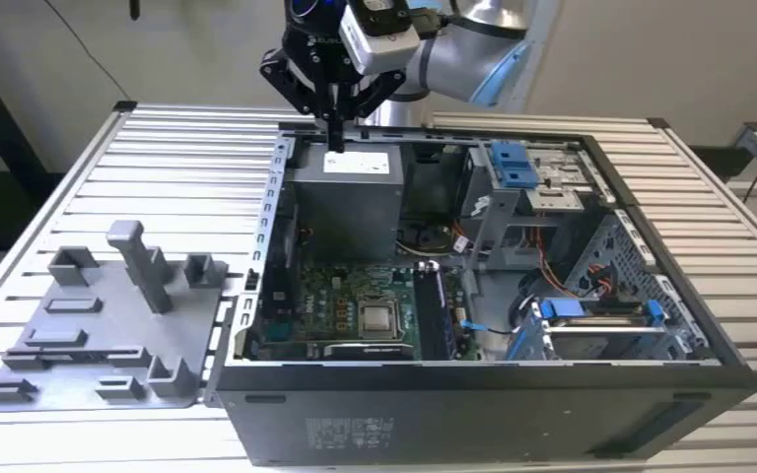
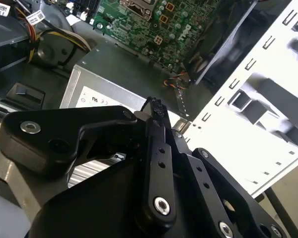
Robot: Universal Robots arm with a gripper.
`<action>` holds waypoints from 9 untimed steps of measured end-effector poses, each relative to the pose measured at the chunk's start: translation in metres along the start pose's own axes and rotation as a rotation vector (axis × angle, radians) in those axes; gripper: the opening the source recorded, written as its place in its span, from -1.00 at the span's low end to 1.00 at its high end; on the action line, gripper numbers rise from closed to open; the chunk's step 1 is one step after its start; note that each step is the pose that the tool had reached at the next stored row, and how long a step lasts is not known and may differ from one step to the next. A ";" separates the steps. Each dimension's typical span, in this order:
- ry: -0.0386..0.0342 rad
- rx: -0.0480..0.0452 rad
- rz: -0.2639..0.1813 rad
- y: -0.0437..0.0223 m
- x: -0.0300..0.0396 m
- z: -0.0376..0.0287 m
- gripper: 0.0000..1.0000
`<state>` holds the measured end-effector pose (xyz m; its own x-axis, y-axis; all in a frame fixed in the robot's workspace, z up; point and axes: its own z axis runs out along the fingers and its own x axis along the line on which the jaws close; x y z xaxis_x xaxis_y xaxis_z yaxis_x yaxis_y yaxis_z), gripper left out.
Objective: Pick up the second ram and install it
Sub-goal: 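Reach for the second ram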
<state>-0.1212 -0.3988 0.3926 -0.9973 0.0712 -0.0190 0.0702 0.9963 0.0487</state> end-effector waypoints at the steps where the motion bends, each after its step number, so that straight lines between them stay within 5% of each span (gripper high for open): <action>1: -0.0001 0.0000 0.000 0.0000 0.0002 0.0000 -0.79; 9: 0.0001 0.0000 0.000 -0.0008 0.0117 -0.0002 -0.79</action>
<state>-0.1329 -0.3988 0.3926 -0.9973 0.0708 -0.0189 0.0698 0.9964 0.0487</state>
